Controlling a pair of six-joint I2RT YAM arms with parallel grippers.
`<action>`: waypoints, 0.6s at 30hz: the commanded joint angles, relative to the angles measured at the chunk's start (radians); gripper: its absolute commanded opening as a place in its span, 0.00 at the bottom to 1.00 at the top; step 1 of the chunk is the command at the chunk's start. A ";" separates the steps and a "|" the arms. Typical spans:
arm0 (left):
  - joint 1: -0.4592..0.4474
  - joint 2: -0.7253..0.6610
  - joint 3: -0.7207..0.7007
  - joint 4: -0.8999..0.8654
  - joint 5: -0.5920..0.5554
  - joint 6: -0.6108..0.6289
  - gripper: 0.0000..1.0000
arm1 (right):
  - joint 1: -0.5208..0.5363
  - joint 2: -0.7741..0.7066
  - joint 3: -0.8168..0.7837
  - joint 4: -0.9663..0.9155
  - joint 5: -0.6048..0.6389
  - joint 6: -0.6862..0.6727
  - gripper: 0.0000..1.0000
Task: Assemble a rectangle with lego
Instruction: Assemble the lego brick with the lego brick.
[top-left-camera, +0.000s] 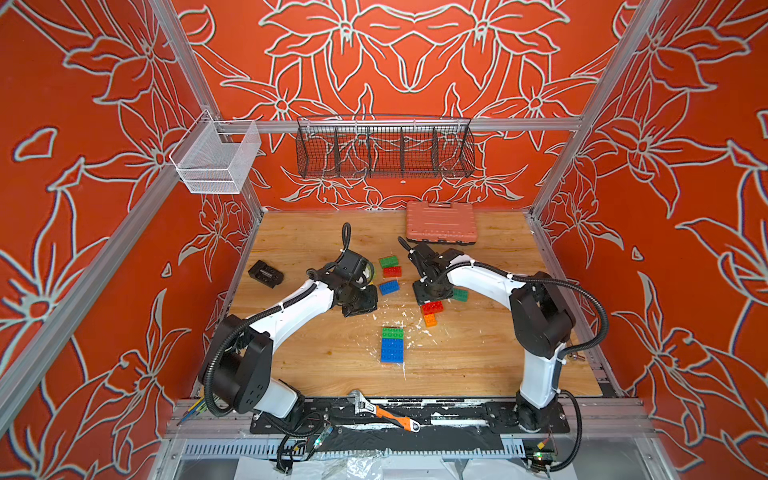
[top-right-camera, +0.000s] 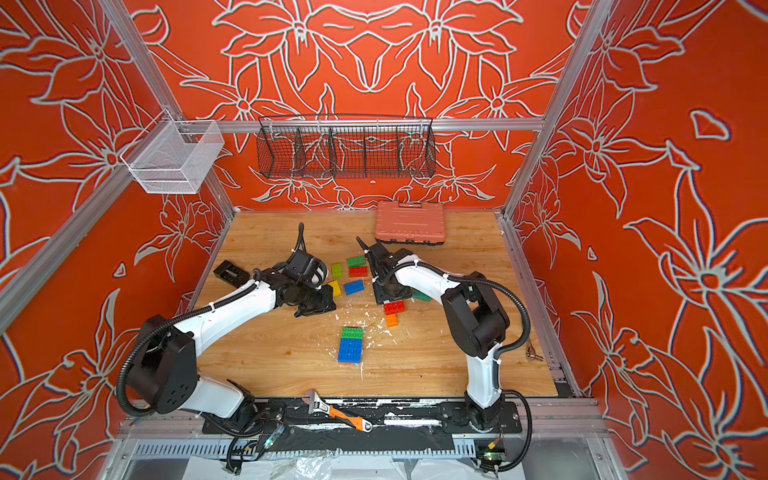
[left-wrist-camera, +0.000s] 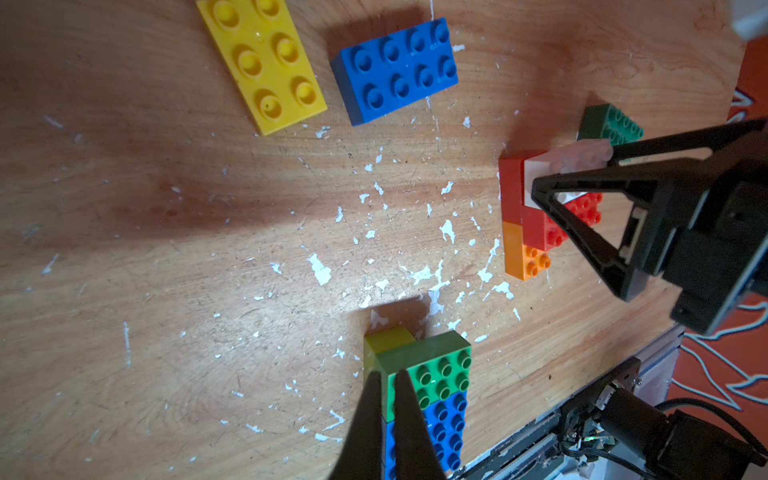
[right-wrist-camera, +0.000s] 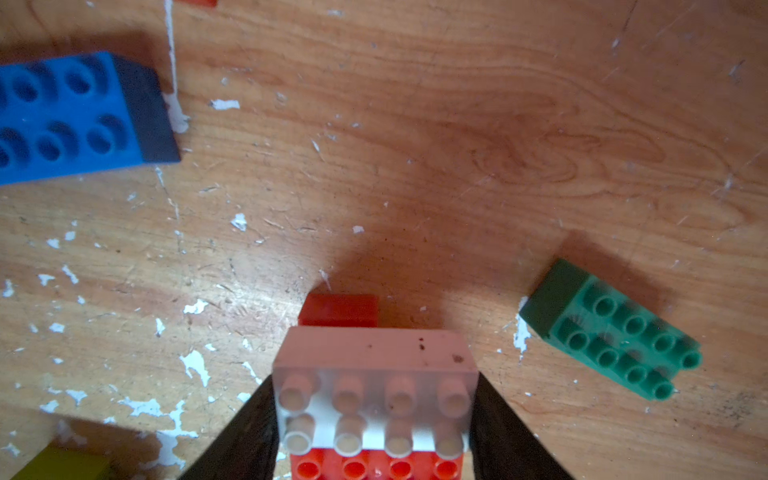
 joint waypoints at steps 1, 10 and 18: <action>0.010 0.013 0.006 0.001 0.017 -0.007 0.09 | 0.005 -0.013 0.010 -0.042 0.035 -0.011 0.43; 0.010 0.017 0.002 0.004 0.020 -0.009 0.09 | 0.000 0.002 0.005 -0.052 0.033 -0.012 0.43; 0.010 0.022 0.001 0.011 0.030 -0.010 0.09 | -0.009 0.005 0.010 -0.062 0.006 -0.042 0.40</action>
